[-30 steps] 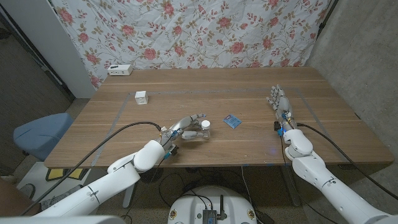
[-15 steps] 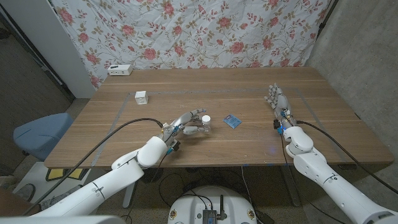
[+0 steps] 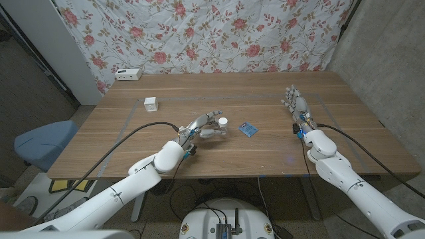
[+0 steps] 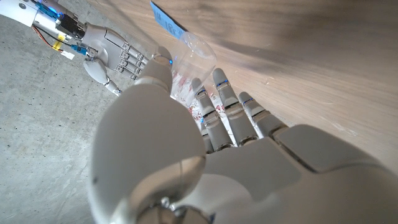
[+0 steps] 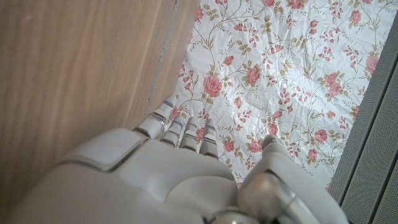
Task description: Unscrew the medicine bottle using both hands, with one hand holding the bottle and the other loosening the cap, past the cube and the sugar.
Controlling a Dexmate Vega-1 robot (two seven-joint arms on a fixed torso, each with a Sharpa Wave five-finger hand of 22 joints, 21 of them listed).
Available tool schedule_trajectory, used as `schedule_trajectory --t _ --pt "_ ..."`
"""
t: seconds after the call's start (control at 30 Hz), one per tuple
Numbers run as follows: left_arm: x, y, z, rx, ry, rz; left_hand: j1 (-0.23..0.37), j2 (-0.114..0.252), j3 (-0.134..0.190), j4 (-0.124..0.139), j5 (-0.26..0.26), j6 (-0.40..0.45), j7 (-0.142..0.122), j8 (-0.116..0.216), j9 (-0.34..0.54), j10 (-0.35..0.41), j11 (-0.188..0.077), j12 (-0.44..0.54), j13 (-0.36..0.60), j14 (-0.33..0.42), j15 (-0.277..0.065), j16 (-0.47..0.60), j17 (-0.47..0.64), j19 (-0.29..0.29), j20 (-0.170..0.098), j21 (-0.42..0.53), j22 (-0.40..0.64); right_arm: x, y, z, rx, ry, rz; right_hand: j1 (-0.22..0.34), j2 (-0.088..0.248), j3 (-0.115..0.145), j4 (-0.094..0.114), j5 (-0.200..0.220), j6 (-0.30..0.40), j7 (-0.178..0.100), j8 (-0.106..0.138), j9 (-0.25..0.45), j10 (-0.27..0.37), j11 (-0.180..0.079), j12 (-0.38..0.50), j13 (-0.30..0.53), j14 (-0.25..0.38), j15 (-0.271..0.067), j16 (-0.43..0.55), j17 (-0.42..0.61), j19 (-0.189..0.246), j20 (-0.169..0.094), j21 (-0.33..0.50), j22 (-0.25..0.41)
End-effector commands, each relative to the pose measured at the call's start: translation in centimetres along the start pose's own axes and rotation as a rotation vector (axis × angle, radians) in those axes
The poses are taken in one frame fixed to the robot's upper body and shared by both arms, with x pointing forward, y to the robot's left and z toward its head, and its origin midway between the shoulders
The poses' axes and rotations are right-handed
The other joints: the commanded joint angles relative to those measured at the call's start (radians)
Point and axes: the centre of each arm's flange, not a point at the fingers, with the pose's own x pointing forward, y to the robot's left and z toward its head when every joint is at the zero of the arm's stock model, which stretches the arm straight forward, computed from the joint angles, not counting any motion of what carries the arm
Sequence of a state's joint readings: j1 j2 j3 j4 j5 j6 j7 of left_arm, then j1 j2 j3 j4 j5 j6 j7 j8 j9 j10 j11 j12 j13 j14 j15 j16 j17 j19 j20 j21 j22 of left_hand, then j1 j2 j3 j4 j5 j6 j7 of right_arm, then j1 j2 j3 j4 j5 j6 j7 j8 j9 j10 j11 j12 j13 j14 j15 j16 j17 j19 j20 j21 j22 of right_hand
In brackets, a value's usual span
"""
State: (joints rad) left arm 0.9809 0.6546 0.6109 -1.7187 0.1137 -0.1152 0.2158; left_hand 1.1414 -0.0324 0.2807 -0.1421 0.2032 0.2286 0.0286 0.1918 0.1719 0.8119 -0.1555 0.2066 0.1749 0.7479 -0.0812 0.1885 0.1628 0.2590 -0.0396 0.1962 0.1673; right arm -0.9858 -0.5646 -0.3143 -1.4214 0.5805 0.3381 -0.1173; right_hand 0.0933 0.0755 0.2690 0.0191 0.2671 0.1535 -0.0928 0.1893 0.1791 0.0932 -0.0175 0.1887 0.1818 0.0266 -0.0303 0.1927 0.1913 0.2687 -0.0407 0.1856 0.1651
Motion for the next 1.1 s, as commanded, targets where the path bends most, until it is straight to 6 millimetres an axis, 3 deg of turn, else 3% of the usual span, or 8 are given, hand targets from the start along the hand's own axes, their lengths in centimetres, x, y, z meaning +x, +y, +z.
schedule_trajectory --t 0.03,1.1 --pt "2.7 -0.2 0.0 -0.010 -0.018 0.026 0.003 0.010 0.003 0.002 -0.001 0.008 0.003 -0.004 0.002 0.013 0.000 0.003 0.004 0.013 -0.142 -0.003 0.002 0.009 -0.153 0.003 0.001 1.1 -0.2 1.0 -0.041 0.017 0.034 0.004 -0.001 0.003 -0.003 0.006 0.004 0.003 -0.002 0.001 0.005 0.001 0.003 0.003 0.007 -0.011 0.005 0.001 0.006 -0.034 0.003 0.002" --pt "9.0 -0.8 0.5 -0.032 -0.089 -0.027 -0.005 0.020 0.010 0.005 -0.005 0.011 0.000 -0.006 0.002 0.028 -0.001 -0.002 0.005 0.034 -0.141 -0.010 0.000 0.016 -0.152 -0.002 0.000 1.4 0.8 2.6 -0.179 0.032 0.098 0.026 -0.009 0.007 -0.022 0.007 0.009 0.003 0.000 0.001 0.012 0.005 0.005 0.003 0.010 -0.011 0.003 -0.003 0.010 -0.035 0.003 0.001"
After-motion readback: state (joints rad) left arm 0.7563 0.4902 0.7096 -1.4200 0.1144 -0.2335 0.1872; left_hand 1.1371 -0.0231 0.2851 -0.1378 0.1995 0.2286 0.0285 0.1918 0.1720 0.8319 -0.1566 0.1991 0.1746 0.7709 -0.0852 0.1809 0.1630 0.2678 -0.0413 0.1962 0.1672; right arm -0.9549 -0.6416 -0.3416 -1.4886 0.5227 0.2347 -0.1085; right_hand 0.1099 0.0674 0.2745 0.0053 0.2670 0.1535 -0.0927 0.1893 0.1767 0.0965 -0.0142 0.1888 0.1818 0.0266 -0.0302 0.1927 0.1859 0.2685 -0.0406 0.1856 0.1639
